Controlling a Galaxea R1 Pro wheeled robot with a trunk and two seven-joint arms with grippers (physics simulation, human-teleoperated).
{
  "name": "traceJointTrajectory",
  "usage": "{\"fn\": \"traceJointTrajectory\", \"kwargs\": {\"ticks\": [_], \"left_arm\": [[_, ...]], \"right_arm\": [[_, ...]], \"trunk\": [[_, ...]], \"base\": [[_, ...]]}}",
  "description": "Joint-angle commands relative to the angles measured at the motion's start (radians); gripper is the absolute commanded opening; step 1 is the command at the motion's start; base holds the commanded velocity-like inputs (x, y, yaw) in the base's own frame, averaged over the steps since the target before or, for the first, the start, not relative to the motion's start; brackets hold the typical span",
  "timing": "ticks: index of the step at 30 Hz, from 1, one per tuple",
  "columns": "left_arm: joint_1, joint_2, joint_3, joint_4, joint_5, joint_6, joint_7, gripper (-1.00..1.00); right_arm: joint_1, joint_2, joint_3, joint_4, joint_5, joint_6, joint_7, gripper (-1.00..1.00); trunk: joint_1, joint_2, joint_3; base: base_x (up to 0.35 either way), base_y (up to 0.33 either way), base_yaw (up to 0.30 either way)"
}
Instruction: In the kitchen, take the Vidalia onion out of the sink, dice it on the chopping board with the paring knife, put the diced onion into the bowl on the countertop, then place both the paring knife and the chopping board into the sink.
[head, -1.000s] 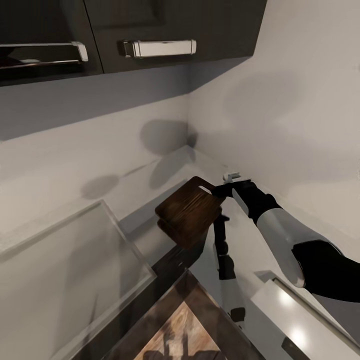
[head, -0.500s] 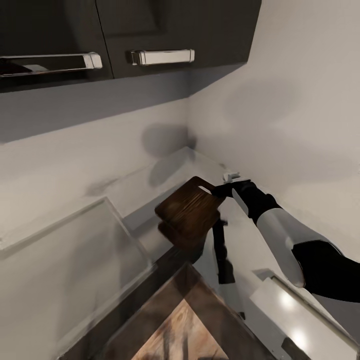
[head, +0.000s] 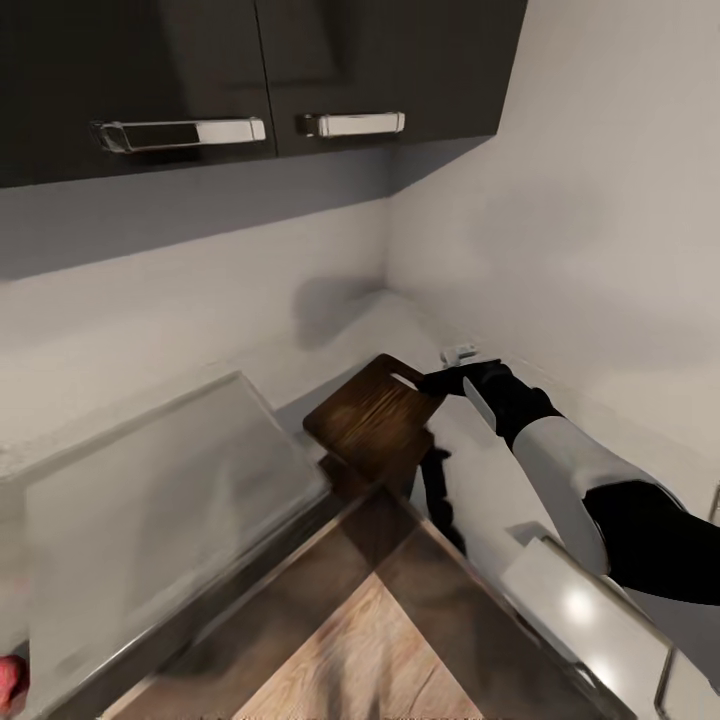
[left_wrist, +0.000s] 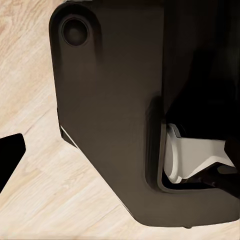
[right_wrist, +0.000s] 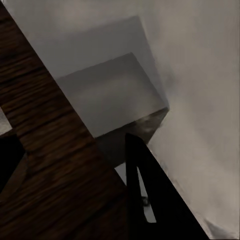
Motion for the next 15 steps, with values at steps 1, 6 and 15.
{"fn": "traceJointTrajectory", "kwargs": {"ticks": [1,6,15], "left_arm": [[0.001,-0.001,0.005,-0.002,-0.010,-0.002,0.002,1.00],[0.001,-0.001,0.005,-0.002,-0.010,-0.002,0.002,1.00],[0.001,-0.001,0.005,-0.002,-0.010,-0.002,0.002,1.00]], "right_arm": [[-0.001,0.000,0.005,-0.001,-0.001,0.005,0.001,-1.00],[-0.001,0.000,0.006,-0.001,-0.002,0.005,0.001,-1.00],[-0.001,0.002,0.006,0.000,-0.002,0.005,0.002,-1.00]], "trunk": [[0.000,-0.002,0.000],[0.000,-0.002,0.008],[0.000,-0.002,0.021]], "base": [[-0.142,0.000,0.044],[-0.115,0.000,0.012],[-0.221,0.040,0.001]]}}
